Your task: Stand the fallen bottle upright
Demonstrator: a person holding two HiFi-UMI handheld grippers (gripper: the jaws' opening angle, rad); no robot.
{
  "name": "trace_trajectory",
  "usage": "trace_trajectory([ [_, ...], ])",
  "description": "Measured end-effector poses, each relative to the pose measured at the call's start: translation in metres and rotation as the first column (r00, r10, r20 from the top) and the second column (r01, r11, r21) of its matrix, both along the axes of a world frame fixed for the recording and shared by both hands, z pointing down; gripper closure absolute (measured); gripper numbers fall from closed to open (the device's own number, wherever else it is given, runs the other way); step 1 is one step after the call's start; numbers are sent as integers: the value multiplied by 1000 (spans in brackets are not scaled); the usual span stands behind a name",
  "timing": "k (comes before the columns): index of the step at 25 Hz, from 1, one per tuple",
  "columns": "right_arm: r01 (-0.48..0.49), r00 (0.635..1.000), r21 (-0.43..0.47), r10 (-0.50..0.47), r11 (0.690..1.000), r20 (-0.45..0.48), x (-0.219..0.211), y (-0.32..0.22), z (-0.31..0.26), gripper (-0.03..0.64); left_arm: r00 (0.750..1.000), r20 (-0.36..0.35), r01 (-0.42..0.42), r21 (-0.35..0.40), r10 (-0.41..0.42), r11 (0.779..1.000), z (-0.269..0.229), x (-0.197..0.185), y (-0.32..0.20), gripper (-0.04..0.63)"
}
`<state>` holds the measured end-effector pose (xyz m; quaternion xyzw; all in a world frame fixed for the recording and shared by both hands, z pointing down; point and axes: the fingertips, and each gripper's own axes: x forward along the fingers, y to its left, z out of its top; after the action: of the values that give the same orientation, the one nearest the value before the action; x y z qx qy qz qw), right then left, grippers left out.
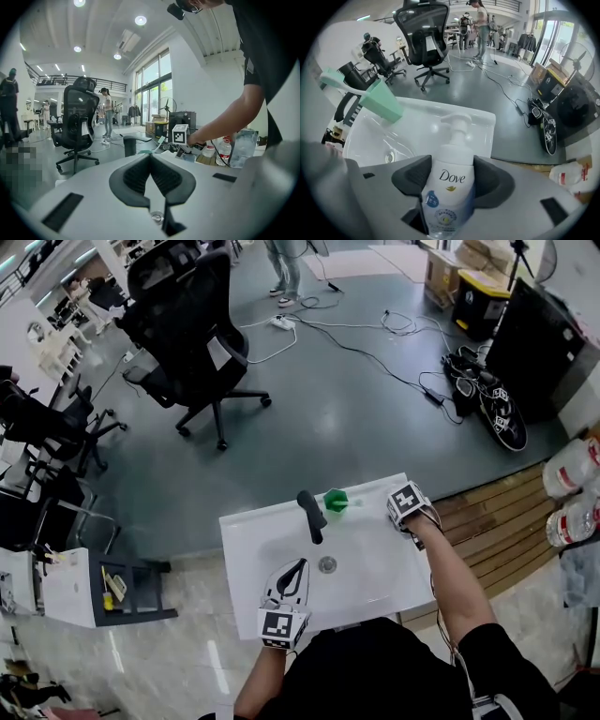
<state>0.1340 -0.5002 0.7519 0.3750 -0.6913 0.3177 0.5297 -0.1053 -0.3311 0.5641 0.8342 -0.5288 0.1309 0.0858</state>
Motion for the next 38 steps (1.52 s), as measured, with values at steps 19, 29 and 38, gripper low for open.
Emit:
trace_trajectory([
  [19, -66, 984, 523, -32, 850, 176, 0, 4, -115, 345, 999, 4, -37, 0, 37, 999, 1, 21, 14, 578],
  [29, -129, 964, 649, -58, 750, 258, 10, 30, -150, 347, 999, 10, -47, 4, 47, 999, -5, 31, 14, 578],
  [38, -122, 965, 623, -56, 772, 258, 13, 25, -122, 345, 999, 24, -40, -22, 41, 999, -4, 36, 13, 578],
])
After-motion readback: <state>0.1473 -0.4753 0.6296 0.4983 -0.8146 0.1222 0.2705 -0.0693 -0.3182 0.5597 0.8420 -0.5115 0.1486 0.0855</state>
